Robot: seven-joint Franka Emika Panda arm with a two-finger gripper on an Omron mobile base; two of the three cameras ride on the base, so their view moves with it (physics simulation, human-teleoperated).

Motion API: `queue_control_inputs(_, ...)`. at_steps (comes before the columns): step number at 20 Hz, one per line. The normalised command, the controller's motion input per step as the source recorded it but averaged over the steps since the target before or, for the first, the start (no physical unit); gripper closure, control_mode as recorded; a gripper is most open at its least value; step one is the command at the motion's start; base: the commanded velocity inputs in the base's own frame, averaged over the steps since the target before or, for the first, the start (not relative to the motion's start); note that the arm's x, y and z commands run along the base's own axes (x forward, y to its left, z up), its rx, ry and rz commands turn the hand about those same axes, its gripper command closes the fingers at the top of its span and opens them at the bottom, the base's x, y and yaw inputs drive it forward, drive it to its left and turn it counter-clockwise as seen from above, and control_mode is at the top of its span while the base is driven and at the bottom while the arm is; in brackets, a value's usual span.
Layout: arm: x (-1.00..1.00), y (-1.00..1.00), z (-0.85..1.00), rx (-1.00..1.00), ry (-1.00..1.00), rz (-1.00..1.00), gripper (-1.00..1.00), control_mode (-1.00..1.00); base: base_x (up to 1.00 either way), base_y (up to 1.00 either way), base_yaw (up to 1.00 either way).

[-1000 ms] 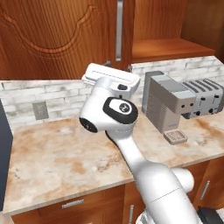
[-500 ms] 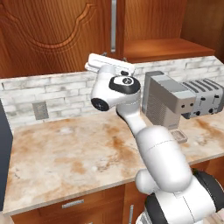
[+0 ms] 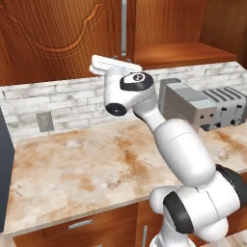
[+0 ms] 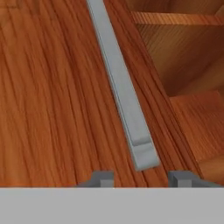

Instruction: Open the cabinet and move the ladle to the pot. Then close the cabinet.

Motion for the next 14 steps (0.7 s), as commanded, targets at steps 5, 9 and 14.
queue_control_inputs(5,-0.64,-0.11,0.27,0.07,-0.08,0.11,-1.00,-1.00,0.00,0.00,0.00)
queue_control_inputs(9,-1.00,-0.20,0.52,0.07,-0.09,0.03,-1.00,-1.00,0.00,0.00,0.00)
queue_control_inputs(14,-1.00,-0.27,0.69,0.06,0.00,0.00,-1.00,-1.00,0.00,0.00,0.00)
